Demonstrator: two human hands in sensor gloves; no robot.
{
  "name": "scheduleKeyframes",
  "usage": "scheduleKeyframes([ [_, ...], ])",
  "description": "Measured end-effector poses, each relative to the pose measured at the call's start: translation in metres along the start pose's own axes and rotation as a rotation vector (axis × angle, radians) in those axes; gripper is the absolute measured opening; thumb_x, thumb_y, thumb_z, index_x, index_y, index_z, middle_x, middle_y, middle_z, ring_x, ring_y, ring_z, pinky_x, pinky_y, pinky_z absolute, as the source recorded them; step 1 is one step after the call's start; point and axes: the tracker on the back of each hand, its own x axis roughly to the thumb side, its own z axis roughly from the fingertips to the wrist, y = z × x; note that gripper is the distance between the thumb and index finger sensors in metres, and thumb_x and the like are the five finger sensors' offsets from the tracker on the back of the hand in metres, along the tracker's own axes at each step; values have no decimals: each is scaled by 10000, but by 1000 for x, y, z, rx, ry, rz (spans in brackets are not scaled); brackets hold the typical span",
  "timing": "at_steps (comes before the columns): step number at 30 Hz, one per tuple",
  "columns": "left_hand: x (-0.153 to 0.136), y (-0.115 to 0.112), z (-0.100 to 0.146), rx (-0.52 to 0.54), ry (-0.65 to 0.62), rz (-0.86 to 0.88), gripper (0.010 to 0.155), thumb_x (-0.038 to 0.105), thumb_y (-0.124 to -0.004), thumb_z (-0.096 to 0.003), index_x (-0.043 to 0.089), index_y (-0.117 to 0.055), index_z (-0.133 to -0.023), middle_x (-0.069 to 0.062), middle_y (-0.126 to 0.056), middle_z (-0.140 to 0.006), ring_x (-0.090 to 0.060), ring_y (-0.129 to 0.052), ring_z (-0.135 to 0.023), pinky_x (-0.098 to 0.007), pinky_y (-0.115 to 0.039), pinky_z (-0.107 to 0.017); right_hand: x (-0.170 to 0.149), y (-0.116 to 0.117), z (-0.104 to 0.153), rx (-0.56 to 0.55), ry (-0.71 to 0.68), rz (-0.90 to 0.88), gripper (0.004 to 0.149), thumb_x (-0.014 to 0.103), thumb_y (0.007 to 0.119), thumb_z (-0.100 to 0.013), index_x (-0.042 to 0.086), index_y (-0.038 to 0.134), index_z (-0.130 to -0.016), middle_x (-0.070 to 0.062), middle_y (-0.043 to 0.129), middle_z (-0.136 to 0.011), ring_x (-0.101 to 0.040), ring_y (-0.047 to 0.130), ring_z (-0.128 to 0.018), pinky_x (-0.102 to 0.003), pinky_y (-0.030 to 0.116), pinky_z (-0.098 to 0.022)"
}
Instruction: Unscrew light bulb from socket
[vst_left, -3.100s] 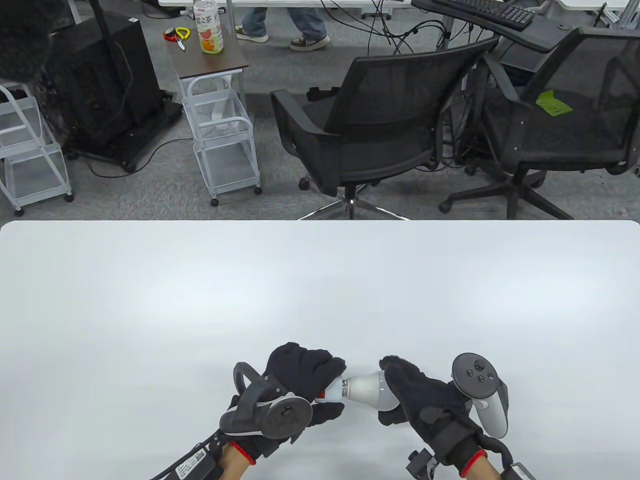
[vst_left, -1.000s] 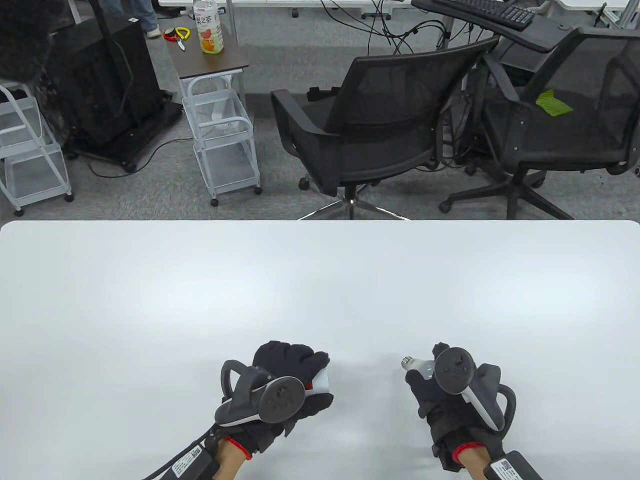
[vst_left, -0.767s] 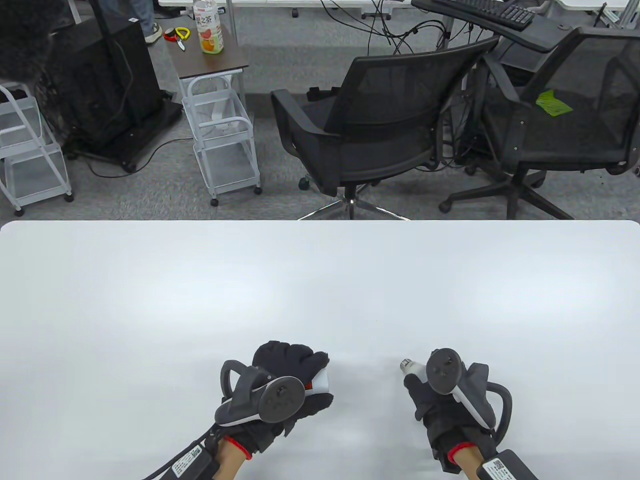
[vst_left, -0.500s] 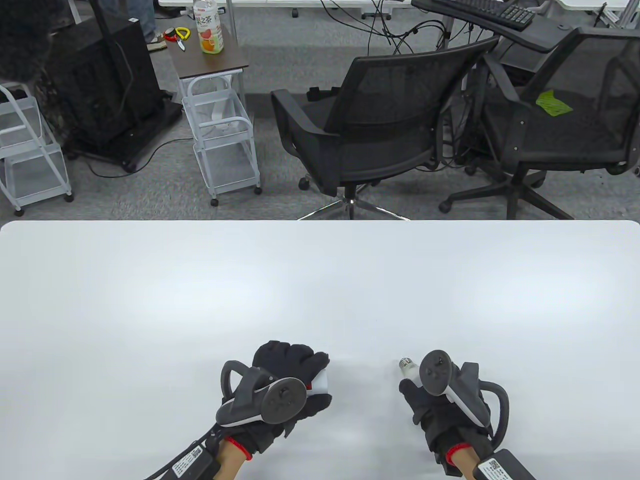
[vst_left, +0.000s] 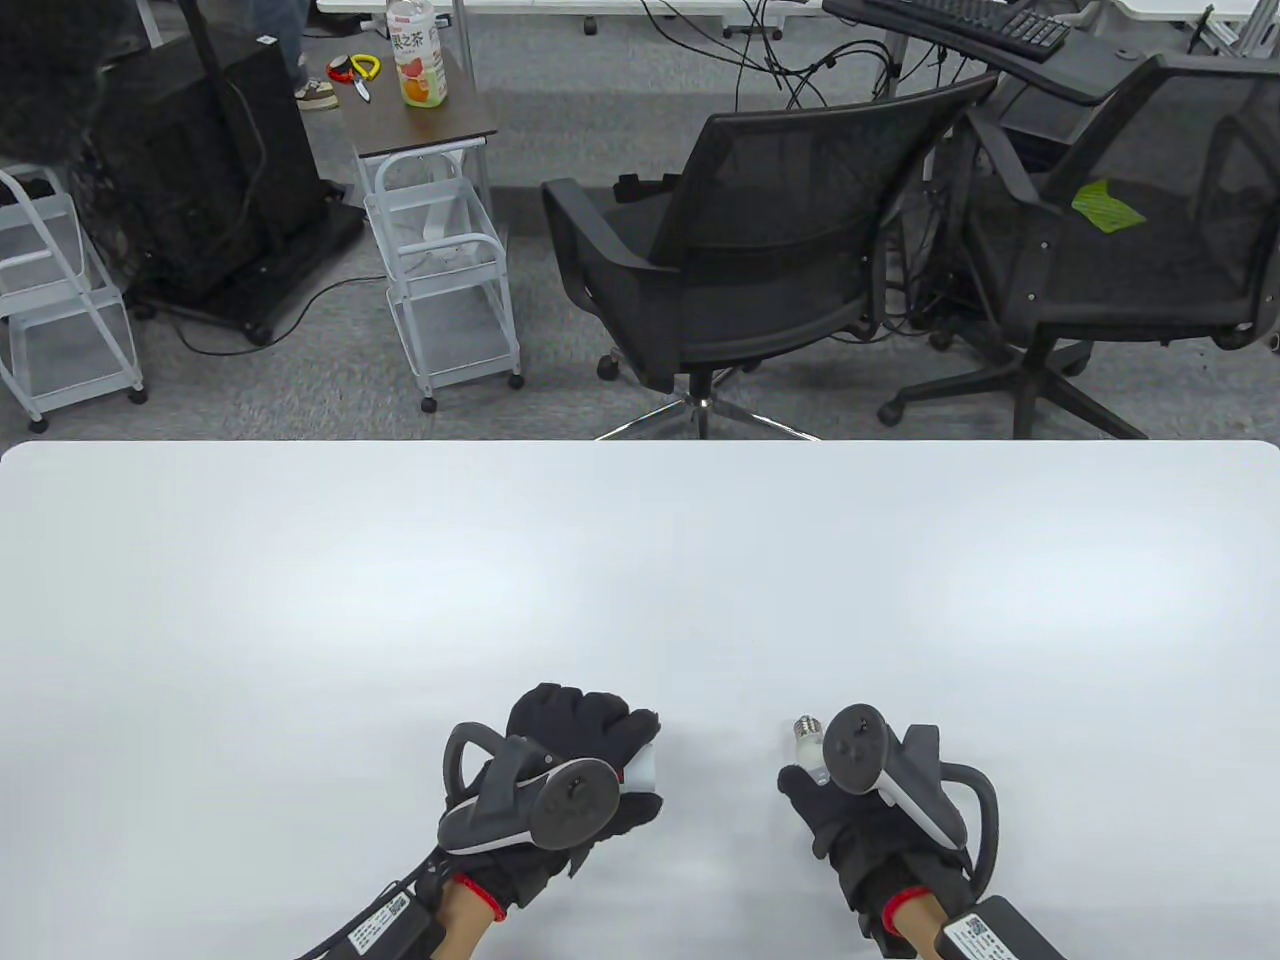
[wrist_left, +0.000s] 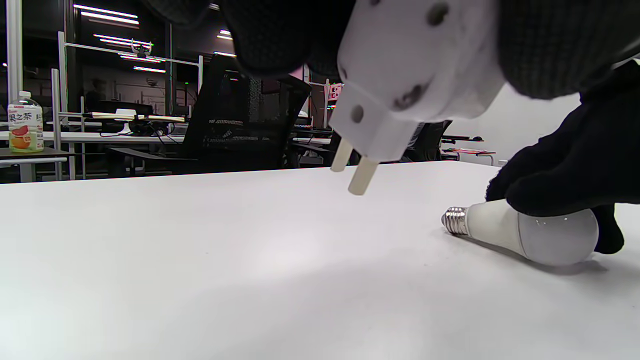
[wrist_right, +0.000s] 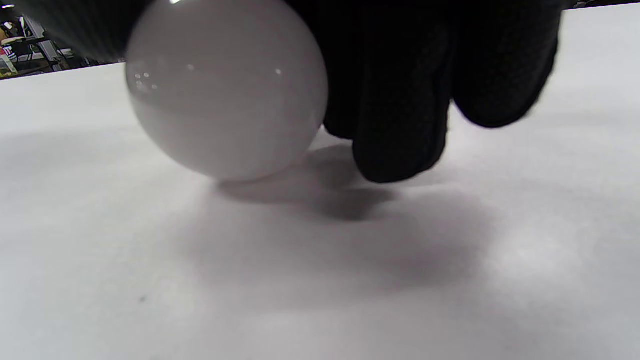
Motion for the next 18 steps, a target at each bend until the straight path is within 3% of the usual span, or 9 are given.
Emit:
scheduleKeyframes([
  [12,-1,1,0,-2,16,-21,767,540,-975,-359,202,-797,-1024,-102,-780,-1014,-386,-830,-815,-667,-525,-740,0,-8,4,-46,5,24,879,764,622,-390,100,618,-965,-145,919,-775,-223,1044,-469,-499,863,-440],
  [18,-13,1,1,13,110,23,756,511,-1015,-349,241,-803,-1022,-108,-787,-1026,-408,-817,-841,-678,-524,-738,-7,-24,11,-112,5,-45,882,756,631,-393,92,615,-973,-167,917,-780,-241,1040,-477,-511,855,-444],
])
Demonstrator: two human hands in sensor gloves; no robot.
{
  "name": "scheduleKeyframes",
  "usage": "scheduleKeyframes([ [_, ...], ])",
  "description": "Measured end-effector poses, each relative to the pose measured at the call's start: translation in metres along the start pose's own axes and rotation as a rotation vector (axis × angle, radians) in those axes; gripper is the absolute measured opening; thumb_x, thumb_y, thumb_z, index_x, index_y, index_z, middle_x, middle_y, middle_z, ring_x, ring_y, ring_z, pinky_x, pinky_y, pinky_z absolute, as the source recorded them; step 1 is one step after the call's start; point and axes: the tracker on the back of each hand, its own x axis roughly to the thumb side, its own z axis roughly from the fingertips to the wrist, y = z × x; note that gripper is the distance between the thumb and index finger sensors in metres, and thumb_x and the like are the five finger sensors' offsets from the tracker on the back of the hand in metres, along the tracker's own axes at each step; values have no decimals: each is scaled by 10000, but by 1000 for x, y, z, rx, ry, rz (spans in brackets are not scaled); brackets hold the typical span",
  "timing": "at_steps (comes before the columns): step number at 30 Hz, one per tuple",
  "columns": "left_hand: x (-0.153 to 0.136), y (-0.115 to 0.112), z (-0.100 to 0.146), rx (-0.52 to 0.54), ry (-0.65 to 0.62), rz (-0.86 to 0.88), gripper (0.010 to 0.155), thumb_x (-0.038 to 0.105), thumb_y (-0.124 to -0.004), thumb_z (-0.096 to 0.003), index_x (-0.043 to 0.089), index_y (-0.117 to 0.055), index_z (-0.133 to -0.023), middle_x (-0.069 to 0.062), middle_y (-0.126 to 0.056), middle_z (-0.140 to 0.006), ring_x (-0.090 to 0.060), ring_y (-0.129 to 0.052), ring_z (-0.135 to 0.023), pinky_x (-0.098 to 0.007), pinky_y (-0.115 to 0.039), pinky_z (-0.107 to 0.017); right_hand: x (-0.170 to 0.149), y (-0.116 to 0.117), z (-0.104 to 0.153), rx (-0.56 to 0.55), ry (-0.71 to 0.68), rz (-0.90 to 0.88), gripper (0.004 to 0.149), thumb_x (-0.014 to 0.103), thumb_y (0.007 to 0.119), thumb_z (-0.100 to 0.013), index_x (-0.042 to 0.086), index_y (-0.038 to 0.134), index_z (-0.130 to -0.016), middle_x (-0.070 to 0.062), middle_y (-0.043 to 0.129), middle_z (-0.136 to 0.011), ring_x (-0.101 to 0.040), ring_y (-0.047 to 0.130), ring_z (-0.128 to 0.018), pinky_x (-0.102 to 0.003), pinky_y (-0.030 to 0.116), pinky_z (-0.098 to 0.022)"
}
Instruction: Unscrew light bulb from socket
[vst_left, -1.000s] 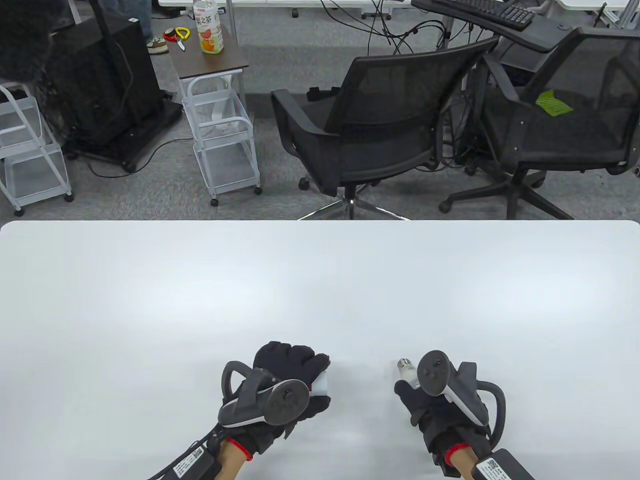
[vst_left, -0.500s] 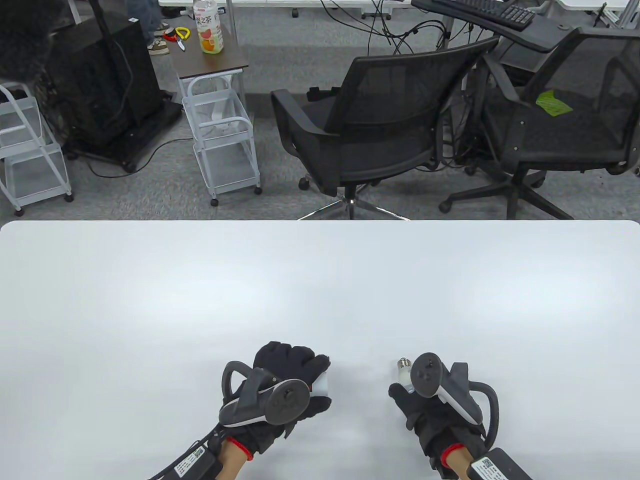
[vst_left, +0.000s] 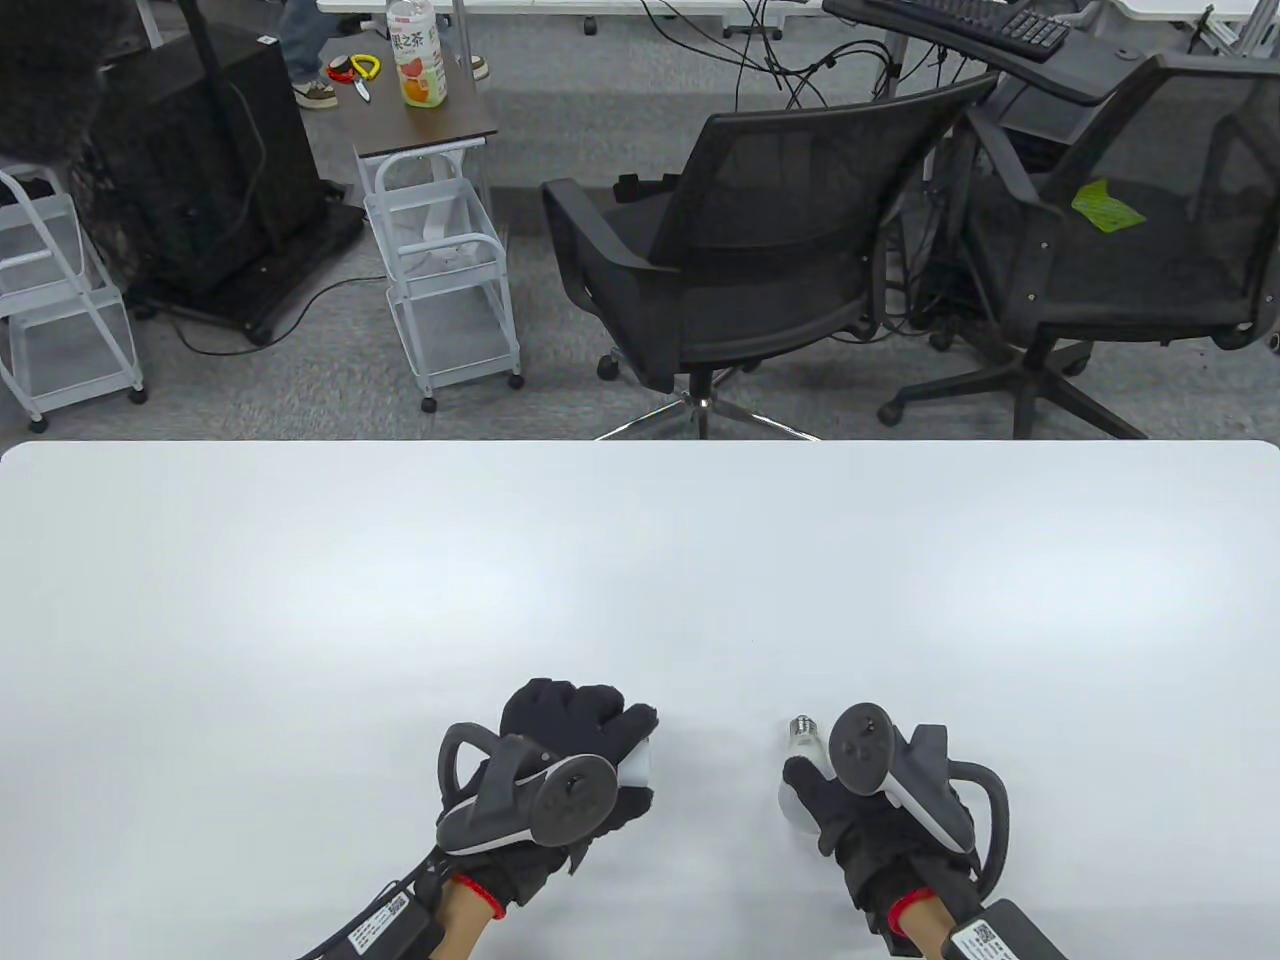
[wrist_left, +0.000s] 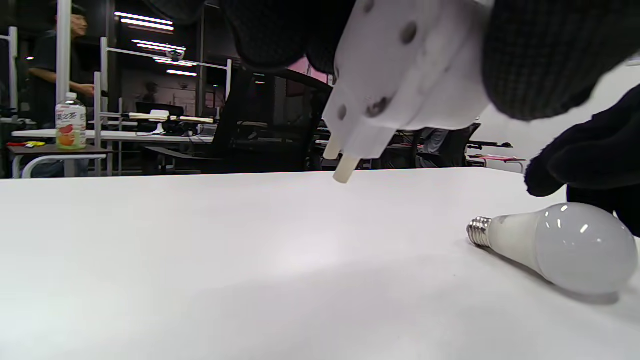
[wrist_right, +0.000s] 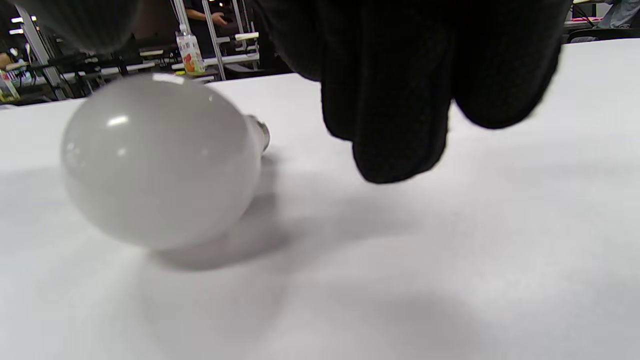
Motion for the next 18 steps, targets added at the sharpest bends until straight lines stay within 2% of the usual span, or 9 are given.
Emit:
scheduleKeyframes([
  [8,-24,-5,0,12,199,47,742,471,-1055,-338,206,-833,-995,-119,-947,-971,-376,-1020,-800,-663,-618,-719,-7,-11,4,-40,-11,-70,878,747,639,-393,90,613,-975,-177,909,-794,-261,1034,-499,-525,843,-456],
  [12,-33,-16,-2,-36,261,45,753,467,-1032,-357,129,-823,-996,-152,-944,-955,-386,-1063,-786,-649,-641,-714,-9,-14,6,-55,-16,-84,875,744,642,-395,91,612,-976,-180,906,-802,-269,1031,-511,-530,839,-461],
  [18,-44,-36,-3,-100,332,15,752,475,-985,-377,91,-801,-997,-179,-930,-936,-374,-1088,-775,-628,-654,-717,-7,-19,9,-88,-26,-91,871,740,645,-396,91,613,-976,-179,903,-810,-274,1030,-519,-534,835,-466],
])
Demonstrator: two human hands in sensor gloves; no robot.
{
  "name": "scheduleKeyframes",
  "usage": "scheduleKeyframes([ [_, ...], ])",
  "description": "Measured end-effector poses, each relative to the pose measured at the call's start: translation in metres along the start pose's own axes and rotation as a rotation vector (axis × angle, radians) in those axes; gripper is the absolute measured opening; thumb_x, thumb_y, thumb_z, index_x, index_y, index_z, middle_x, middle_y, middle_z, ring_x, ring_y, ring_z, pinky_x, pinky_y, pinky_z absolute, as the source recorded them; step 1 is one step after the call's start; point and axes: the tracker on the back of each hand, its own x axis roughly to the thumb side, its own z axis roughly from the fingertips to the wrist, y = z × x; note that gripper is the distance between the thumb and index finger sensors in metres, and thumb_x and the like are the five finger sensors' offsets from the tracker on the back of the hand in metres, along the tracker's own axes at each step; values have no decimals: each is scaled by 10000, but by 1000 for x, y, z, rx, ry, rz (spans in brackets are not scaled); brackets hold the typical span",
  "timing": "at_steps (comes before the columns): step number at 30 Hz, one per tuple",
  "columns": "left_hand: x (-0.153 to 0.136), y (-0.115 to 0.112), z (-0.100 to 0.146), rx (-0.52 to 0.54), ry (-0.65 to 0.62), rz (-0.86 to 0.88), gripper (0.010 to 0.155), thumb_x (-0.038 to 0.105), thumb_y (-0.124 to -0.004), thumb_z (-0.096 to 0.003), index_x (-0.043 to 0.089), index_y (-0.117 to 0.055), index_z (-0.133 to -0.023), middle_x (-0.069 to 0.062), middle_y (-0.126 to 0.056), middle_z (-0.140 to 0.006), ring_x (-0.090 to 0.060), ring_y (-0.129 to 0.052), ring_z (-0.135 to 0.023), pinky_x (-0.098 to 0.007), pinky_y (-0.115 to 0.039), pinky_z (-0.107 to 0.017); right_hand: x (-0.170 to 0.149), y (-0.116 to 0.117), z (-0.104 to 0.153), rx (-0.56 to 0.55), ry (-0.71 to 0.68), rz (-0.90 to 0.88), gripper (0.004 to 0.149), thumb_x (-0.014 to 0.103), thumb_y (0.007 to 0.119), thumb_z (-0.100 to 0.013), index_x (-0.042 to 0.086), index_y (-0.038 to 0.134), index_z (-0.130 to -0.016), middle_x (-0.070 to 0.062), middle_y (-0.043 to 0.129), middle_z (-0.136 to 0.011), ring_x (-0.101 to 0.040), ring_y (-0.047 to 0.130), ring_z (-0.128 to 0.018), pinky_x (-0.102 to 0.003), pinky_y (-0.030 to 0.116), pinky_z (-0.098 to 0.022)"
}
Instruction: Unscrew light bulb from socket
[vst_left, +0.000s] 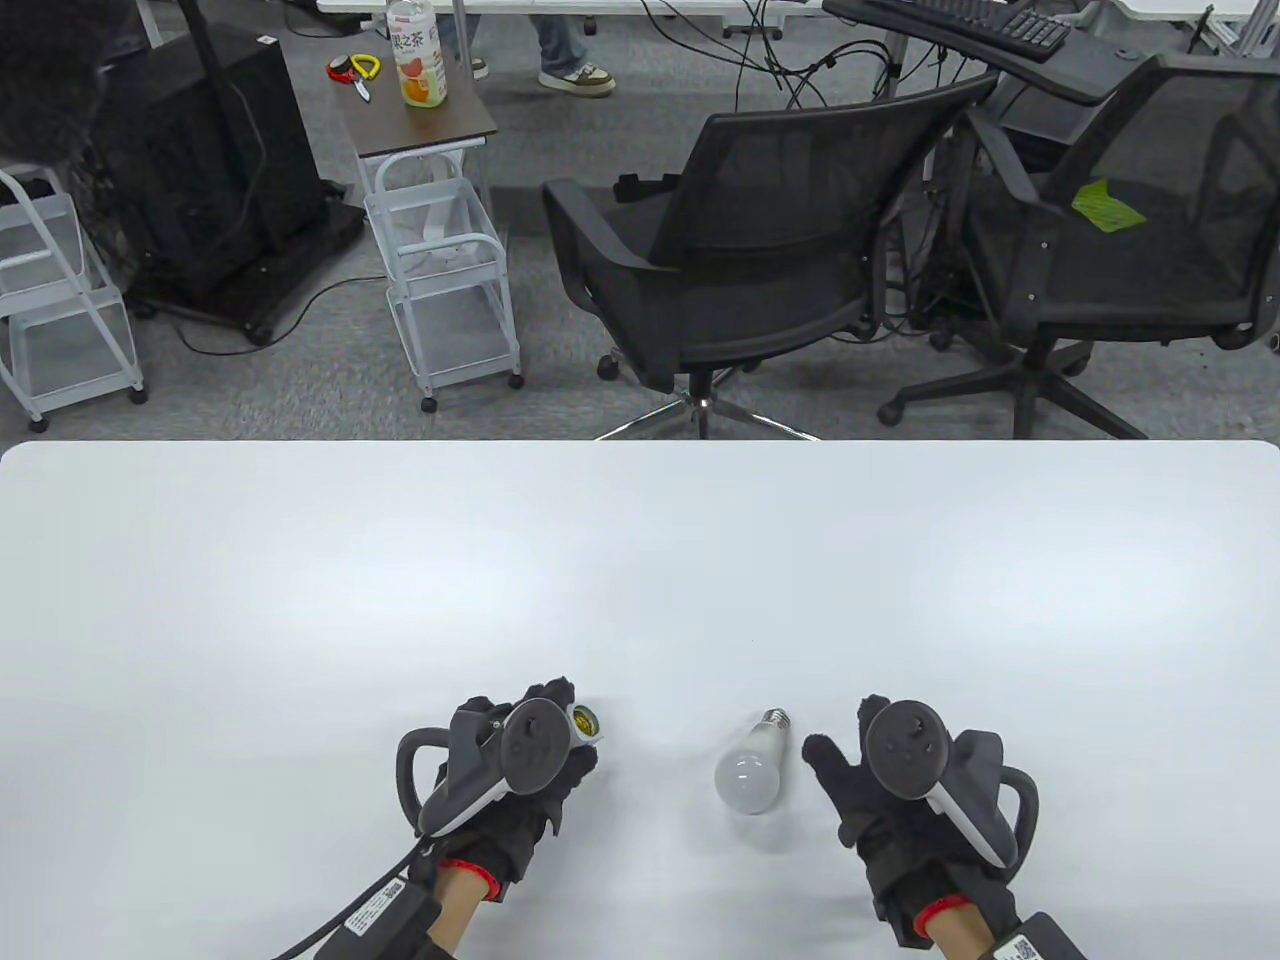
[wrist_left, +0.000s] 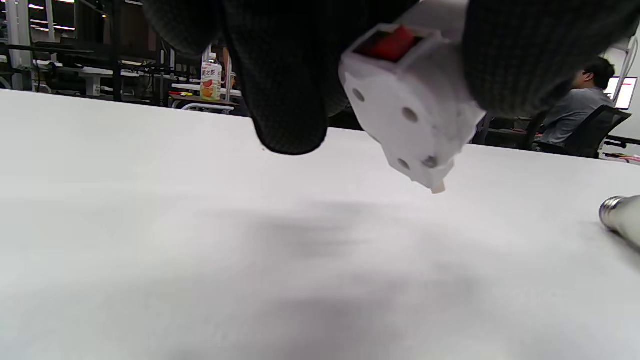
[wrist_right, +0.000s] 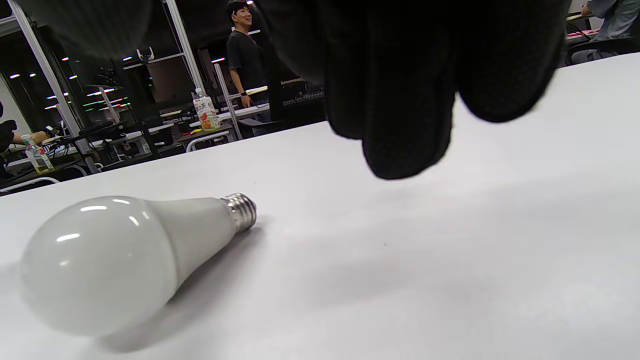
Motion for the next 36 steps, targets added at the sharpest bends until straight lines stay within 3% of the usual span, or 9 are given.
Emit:
scheduleKeyframes([
  [9,-10,-22,-4,-56,57,24,744,499,-921,-382,84,-789,-985,-167,-924,-923,-353,-1092,-782,-624,-650,-725,0,0,0,-4,-16,-12,867,738,647,-397,94,612,-977,-179,898,-819,-282,1025,-537,-541,828,-477],
  [19,-6,-26,-3,-89,47,-43,741,551,-973,-335,134,-840,-933,-156,-938,-925,-385,-1071,-782,-663,-626,-718,-3,-1,0,-4,-9,-27,865,735,649,-398,96,608,-980,-180,890,-832,-294,1017,-561,-551,817,-491],
  [36,3,-34,-1,-127,-8,-141,718,615,-930,-339,161,-868,-892,-142,-922,-963,-423,-1009,-823,-681,-588,-721,-3,-1,0,-2,-12,-20,864,735,648,-398,99,606,-982,-181,881,-848,-303,1007,-588,-561,805,-503],
])
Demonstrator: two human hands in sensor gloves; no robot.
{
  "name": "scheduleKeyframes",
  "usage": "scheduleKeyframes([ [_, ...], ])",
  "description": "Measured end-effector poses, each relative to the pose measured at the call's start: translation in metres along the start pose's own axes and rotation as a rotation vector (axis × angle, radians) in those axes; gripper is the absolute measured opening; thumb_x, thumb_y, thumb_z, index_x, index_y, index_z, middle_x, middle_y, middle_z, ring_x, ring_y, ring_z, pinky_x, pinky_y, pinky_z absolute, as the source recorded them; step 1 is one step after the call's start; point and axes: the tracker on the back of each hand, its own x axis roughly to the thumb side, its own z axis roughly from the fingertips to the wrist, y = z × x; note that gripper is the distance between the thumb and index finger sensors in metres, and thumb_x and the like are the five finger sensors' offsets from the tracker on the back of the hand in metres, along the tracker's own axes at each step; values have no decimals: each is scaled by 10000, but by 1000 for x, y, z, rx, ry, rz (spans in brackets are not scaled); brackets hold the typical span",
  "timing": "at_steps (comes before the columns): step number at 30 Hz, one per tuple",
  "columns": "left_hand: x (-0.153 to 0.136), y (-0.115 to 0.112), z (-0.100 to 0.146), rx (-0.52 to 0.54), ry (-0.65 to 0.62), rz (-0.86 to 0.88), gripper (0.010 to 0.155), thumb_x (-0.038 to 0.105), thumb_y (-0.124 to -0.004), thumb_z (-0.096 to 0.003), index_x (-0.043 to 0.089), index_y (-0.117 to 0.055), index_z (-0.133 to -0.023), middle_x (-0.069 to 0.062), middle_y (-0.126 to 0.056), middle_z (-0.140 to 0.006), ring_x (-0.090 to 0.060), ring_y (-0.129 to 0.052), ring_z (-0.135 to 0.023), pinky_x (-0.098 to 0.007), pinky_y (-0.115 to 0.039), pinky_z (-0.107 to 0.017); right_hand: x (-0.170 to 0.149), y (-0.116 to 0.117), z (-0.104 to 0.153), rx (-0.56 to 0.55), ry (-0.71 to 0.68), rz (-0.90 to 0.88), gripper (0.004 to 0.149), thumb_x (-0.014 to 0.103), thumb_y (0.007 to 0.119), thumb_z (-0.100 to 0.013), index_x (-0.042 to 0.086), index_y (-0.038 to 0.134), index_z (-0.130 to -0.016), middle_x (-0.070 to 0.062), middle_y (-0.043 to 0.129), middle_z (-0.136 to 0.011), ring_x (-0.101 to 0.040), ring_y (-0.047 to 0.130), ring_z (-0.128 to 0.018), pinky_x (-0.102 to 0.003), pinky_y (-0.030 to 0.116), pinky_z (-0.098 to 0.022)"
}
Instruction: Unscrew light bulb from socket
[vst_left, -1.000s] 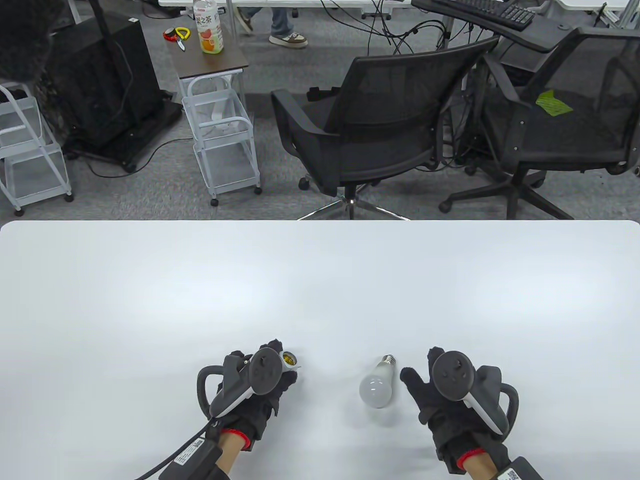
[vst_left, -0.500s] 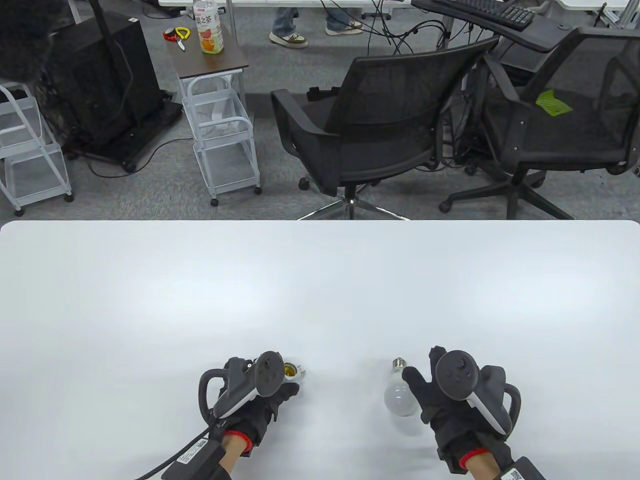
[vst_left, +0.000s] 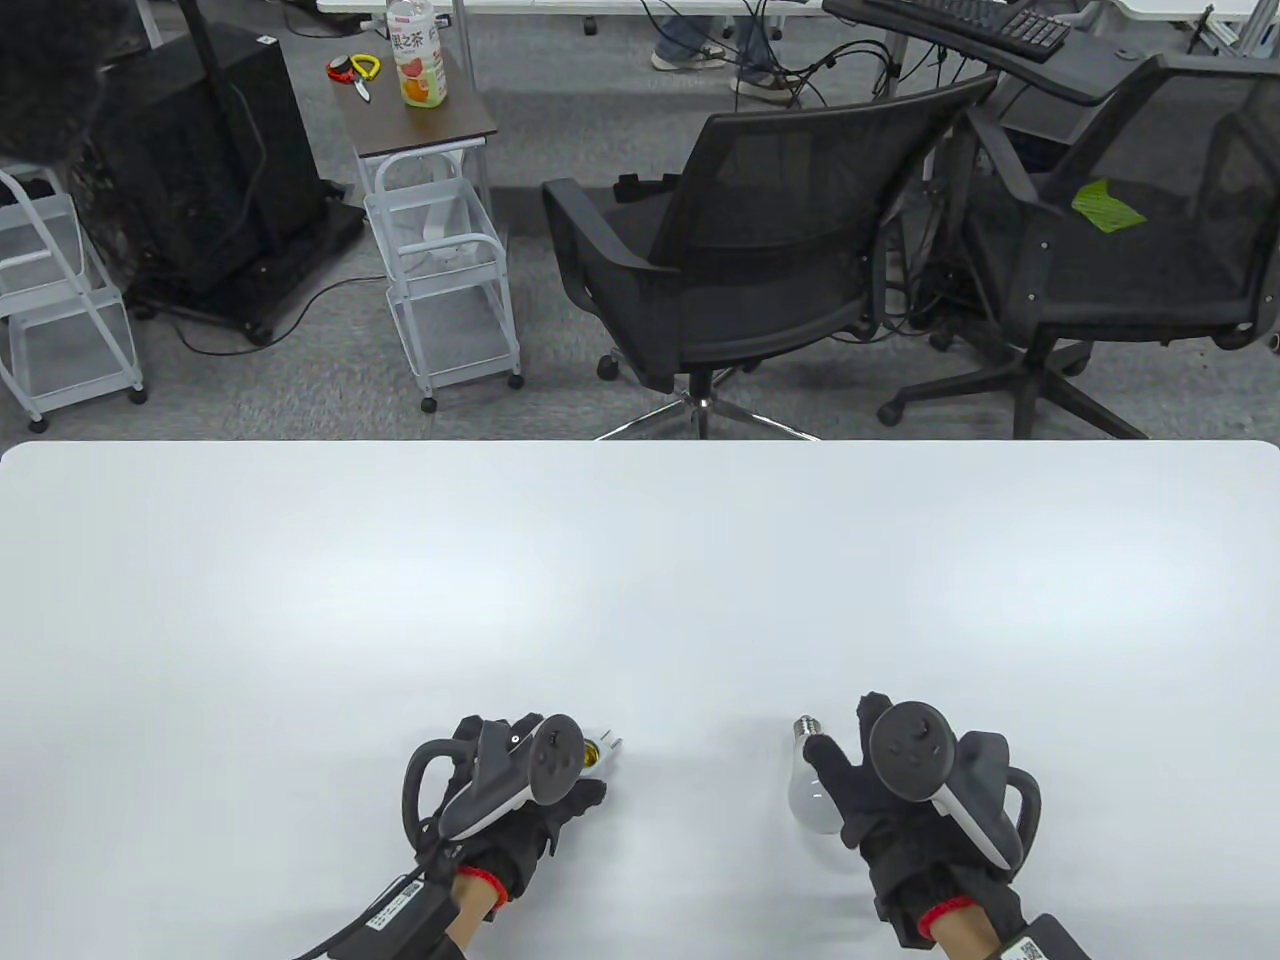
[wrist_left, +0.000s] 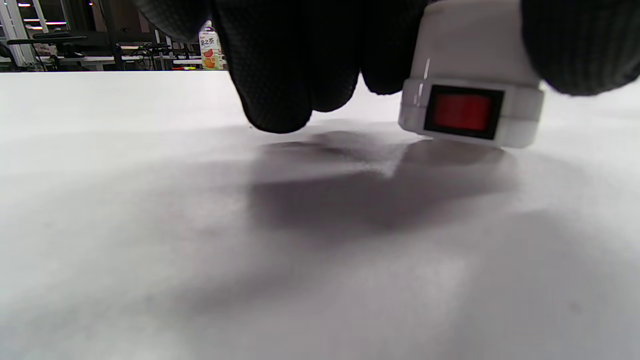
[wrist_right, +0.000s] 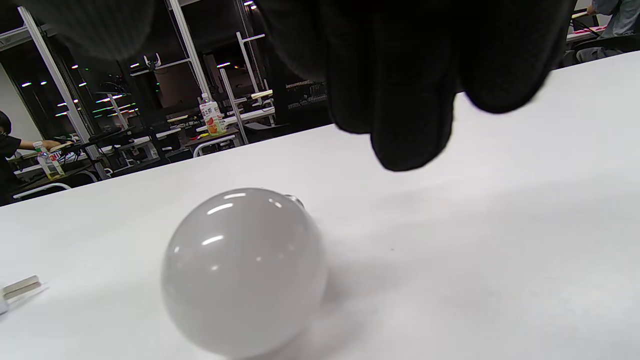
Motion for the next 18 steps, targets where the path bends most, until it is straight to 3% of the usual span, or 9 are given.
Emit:
scheduleKeyframes([
  [14,6,-5,1,-17,-29,-75,709,643,-872,-364,170,-865,-891,-134,-907,-983,-456,-952,-882,-690,-549,-732,1,1,0,4,-3,7,866,735,649,-397,100,604,-984,-184,876,-855,-310,1003,-597,-565,800,-509],
  [18,6,-5,0,-82,-41,-84,777,648,-838,-391,163,-788,-996,-152,-832,-1052,-468,-874,-950,-685,-515,-751,1,0,0,17,-17,17,881,749,654,-390,112,588,-996,-183,842,-899,-328,973,-654,-584,774,-535],
])
